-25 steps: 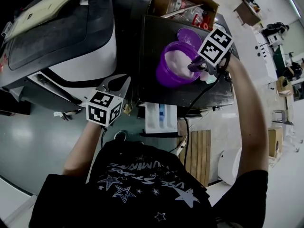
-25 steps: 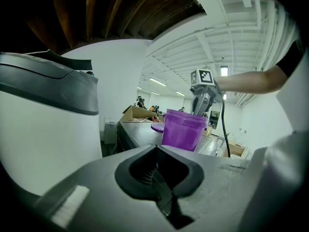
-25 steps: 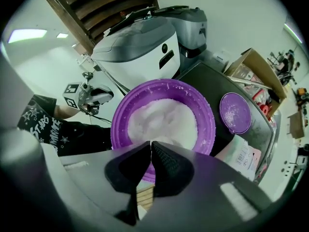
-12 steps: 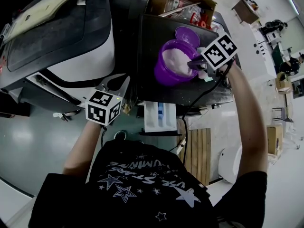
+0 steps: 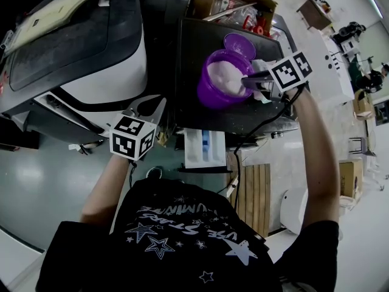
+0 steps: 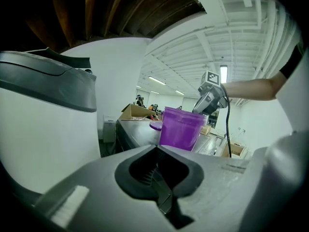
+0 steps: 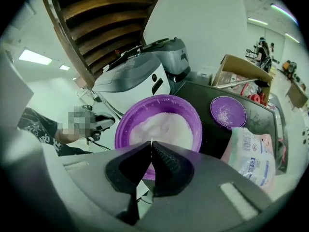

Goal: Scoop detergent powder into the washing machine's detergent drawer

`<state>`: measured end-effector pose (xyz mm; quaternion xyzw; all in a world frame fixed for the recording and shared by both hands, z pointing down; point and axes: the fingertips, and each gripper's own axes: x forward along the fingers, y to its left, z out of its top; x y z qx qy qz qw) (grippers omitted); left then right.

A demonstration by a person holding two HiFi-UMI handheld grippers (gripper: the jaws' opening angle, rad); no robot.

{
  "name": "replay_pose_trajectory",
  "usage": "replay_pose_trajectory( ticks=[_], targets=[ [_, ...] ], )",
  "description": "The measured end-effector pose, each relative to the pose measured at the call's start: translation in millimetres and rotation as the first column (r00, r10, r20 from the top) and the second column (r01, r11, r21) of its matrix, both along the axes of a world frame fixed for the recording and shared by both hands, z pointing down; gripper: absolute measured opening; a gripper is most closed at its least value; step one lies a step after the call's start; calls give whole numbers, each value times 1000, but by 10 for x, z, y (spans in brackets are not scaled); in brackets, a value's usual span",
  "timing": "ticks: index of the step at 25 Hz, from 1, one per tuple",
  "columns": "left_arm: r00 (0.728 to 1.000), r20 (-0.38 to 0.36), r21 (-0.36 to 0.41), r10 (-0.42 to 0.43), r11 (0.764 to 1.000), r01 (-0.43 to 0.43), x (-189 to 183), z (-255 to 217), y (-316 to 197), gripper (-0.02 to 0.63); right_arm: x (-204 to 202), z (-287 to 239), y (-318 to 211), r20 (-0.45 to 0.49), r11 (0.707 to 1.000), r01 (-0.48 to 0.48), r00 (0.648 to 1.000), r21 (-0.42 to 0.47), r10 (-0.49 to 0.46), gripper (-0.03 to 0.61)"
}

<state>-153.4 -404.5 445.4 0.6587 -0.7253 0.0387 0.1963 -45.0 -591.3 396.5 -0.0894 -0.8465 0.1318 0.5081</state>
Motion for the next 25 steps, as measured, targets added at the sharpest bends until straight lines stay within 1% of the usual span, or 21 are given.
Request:
replay_pose_trajectory(
  ticks=[4, 8, 13, 16, 19, 23, 25],
  targets=[
    [1000, 2, -1, 5, 1000, -5, 34, -8, -12, 2, 21, 4, -52, 52, 993, -97, 994, -63, 100, 34],
    [1000, 3, -7, 9, 1000, -9, 66, 4, -13, 2, 7, -50, -43, 123, 974, -171, 974, -151, 191, 34],
    [1000, 6, -14, 13, 1000, -13, 113, 13, -17, 2, 16, -99, -54, 199, 955, -227, 944, -189, 264, 34],
    [1000, 9, -15, 13, 1000, -13, 136, 11, -16, 2, 78, -139, -118, 237, 935, -287, 913, -208, 333, 34],
    [1000, 10, -19, 9, 1000, -9, 148, 17, -13, 2, 55, -182, -82, 285, 905, -309, 875, -293, 391, 34],
    [1000, 9, -22, 0, 1000, 0, 175, 11, -5, 2, 69, -238, -159, 344, 871, -371, 812, -322, 472, 34],
    [1000, 12, -22, -4, 1000, 5, 195, 3, 3, 2, 80, -286, -135, 367, 843, -385, 774, -376, 517, 34]
  ],
)
